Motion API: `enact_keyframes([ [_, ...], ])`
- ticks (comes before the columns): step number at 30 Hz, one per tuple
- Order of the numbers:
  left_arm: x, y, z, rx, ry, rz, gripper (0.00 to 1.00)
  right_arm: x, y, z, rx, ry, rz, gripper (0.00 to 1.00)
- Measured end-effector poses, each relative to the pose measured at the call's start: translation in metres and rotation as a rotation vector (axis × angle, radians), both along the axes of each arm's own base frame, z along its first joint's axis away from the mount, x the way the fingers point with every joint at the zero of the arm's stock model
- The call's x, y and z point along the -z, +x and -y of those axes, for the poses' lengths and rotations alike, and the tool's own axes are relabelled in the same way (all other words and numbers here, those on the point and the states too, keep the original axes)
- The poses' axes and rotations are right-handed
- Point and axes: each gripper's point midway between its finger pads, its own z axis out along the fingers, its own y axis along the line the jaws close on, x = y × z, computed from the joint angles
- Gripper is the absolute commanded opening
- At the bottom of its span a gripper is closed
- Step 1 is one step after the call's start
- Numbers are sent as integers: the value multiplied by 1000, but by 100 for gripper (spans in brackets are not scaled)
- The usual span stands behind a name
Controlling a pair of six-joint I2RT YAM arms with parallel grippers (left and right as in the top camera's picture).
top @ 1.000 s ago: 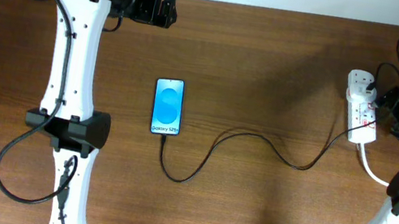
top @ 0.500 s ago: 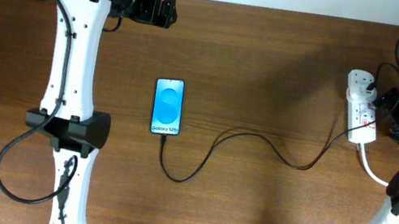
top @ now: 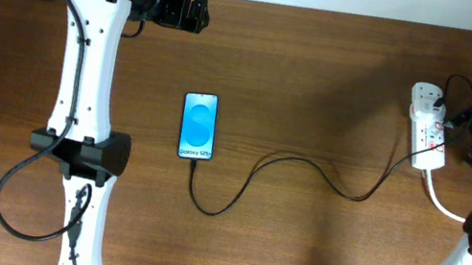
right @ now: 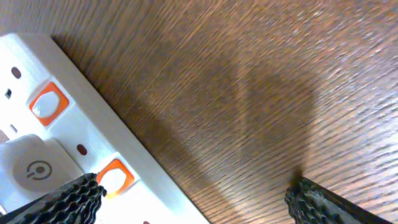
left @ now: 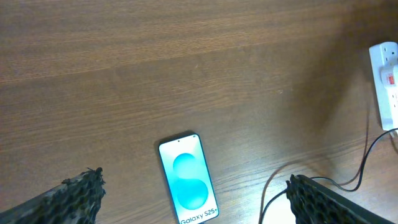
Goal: Plug charger to phone and switch on socket
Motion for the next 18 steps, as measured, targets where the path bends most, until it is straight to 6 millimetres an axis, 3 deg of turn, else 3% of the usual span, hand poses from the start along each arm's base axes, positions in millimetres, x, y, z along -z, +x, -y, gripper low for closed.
enact_keyframes([
  [18,0,0,0,0,0,0,99,5,2,-6,-45,-87,-49,99],
])
